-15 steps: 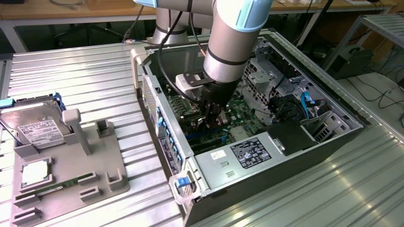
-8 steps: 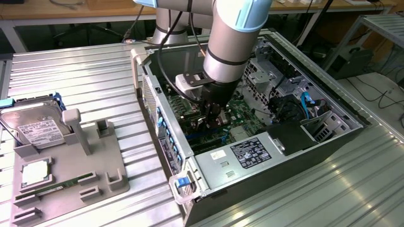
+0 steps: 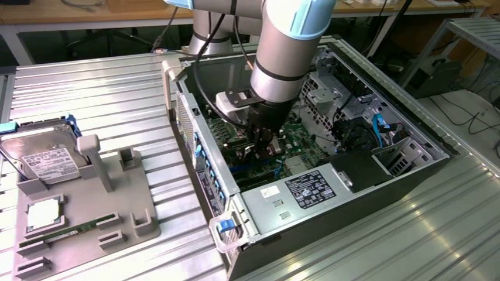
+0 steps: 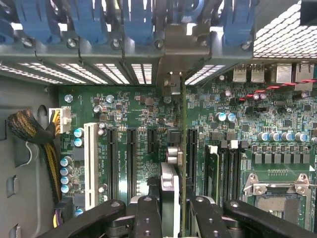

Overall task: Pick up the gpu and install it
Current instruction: 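Insert the gpu into the slot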

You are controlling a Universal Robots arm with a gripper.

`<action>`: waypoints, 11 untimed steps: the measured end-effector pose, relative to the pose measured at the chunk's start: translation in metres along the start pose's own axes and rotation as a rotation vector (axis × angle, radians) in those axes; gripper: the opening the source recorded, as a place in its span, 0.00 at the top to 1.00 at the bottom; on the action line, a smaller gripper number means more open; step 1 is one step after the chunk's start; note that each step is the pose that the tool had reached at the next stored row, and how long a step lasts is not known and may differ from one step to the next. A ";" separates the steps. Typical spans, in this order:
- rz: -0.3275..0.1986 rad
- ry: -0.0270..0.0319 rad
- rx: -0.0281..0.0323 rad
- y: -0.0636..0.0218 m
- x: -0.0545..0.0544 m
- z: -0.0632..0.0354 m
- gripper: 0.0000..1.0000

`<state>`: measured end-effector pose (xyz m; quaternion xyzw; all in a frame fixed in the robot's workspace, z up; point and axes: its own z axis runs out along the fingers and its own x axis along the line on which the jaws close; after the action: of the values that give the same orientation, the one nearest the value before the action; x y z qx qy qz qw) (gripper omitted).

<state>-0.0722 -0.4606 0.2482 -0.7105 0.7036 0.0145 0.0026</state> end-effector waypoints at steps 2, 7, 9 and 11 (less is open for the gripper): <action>0.000 -0.0002 0.0001 0.0000 0.000 0.0001 0.72; -0.005 0.0000 0.0000 0.0001 -0.001 0.0000 0.72; -0.014 0.0000 -0.0002 0.0001 -0.001 0.0002 0.72; -0.014 0.0001 -0.0003 0.0001 -0.001 0.0002 0.72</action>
<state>-0.0723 -0.4593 0.2480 -0.7155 0.6985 0.0145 0.0026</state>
